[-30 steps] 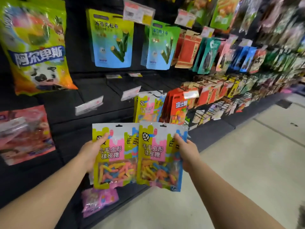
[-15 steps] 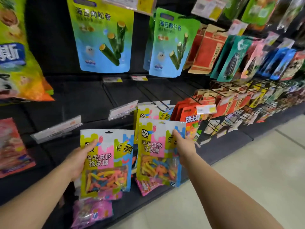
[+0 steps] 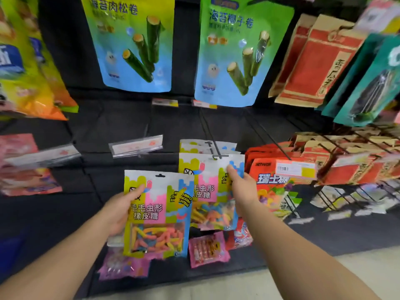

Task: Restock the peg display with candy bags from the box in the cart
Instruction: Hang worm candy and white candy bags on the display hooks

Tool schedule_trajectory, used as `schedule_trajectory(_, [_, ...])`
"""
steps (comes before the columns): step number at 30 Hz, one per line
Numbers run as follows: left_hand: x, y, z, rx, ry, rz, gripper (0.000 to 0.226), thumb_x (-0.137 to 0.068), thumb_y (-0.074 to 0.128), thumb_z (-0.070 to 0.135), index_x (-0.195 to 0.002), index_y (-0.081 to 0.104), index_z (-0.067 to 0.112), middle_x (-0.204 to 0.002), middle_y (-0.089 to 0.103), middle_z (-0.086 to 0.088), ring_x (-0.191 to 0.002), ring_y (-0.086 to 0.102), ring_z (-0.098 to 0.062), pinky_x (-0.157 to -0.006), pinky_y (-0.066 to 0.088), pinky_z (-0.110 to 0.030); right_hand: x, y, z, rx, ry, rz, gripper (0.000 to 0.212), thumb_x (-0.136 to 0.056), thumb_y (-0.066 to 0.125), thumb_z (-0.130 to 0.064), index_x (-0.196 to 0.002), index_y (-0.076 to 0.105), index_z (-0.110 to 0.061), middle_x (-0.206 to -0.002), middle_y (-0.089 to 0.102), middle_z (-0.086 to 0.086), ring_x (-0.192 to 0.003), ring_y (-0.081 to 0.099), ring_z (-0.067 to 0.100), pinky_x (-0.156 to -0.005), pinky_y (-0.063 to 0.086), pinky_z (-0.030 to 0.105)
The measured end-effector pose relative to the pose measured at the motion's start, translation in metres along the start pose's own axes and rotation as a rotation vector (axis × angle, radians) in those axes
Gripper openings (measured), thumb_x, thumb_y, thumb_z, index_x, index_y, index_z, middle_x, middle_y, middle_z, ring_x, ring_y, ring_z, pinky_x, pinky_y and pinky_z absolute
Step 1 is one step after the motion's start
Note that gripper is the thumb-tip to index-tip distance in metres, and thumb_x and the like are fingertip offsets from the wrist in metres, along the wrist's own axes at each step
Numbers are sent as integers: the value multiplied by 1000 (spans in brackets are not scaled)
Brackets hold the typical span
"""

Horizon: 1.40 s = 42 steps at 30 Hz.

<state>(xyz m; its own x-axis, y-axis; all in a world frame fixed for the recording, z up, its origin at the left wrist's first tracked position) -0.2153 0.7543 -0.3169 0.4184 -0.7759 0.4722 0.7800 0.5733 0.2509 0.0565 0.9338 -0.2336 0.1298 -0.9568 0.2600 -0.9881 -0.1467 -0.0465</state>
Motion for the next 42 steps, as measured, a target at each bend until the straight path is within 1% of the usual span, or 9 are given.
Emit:
schedule_trajectory(6, [13, 15, -17, -8, 6, 28, 60, -80, 67, 46, -130, 63, 13, -120, 73, -10, -114, 67, -28, -109, 43, -49, -10, -1, 5, 5, 31, -82, 25, -91, 66, -39, -88, 68, -14, -88, 67, 15, -78, 64, 31, -79, 56, 46])
schedule_trajectory(15, [21, 38, -12, -8, 55, 17, 55, -81, 65, 40, -125, 66, 6, -118, 72, -17, -110, 69, -31, -93, 52, -43, -25, 6, 1, 115, 19, -107, 35, -90, 62, -52, -88, 65, -17, -95, 72, 14, -89, 70, 34, -80, 58, 49])
schedule_trajectory(20, [23, 64, -1, -56, 94, -8, 65, -71, 76, 48, -120, 68, 6, -113, 74, -18, -103, 72, -31, -88, 56, -41, -32, -2, 13, 80, 54, -106, 40, -94, 64, -41, -118, 50, -13, -96, 62, 5, -73, 56, 16, -42, 43, 20])
schedule_trajectory(23, [20, 82, 3, -64, 119, -19, 86, -46, 90, 60, -113, 71, 9, -106, 76, -16, -93, 75, -28, -68, 61, -33, -30, -13, 17, 102, 66, -23, 41, -93, 62, -45, -117, 43, -17, -102, 57, 9, -70, 53, 17, -54, 41, 24])
schedule_trajectory(27, [13, 102, 8, -57, 120, 5, 48, -81, 71, 42, -118, 69, 10, -108, 76, -14, -96, 75, -29, -79, 61, -38, -15, 0, 17, -152, 127, -206, 44, -98, 44, -58, -102, 61, -18, -73, 70, -6, -59, 64, 8, -56, 48, 23])
schedule_trajectory(31, [6, 118, 13, -95, 120, 54, 51, -80, 75, 48, -119, 69, 16, -106, 77, -7, -100, 74, -28, -99, 53, -50, -6, 3, 1, 68, -24, -263, 44, -87, 64, -56, -109, 67, -19, -108, 73, 0, -102, 69, 20, -92, 56, 44])
schedule_trajectory(33, [4, 125, 20, -123, 135, 77, 52, -73, 80, 55, -112, 72, 22, -107, 77, -1, -103, 72, -25, -102, 50, -51, -10, -3, -9, 90, -92, -194, 30, -87, 73, -36, -98, 67, -10, -97, 72, 5, -89, 68, 22, -87, 56, 49])
schedule_trajectory(37, [0, 134, 28, -142, 135, 124, 66, -64, 79, 67, -110, 71, 21, -117, 72, 3, -114, 64, -22, -106, 46, -49, -19, -7, -20, 110, -99, -116, 33, -83, 76, -35, -85, 59, -6, -77, 61, 11, -69, 58, 23, -71, 55, 58])
schedule_trajectory(42, [-4, 137, 26, -163, 87, 184, 52, -89, 68, 50, -123, 57, 12, -117, 53, 2, -115, 49, -18, -94, 36, -36, -26, -6, -21, 154, -70, -72, 27, -87, 73, -33, -83, 60, -9, -79, 63, 11, -68, 57, 22, -63, 52, 39])
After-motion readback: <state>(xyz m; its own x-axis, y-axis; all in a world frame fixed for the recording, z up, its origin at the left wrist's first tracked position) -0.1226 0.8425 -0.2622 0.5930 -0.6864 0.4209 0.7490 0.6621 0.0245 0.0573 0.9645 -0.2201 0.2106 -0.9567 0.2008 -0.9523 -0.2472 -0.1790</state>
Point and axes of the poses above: each hand's wrist, its own x-axis away from the middle knuckle, its own y-axis out of the palm, z = x × y, the point moved 10 cm from there along -x, towards the middle knuckle
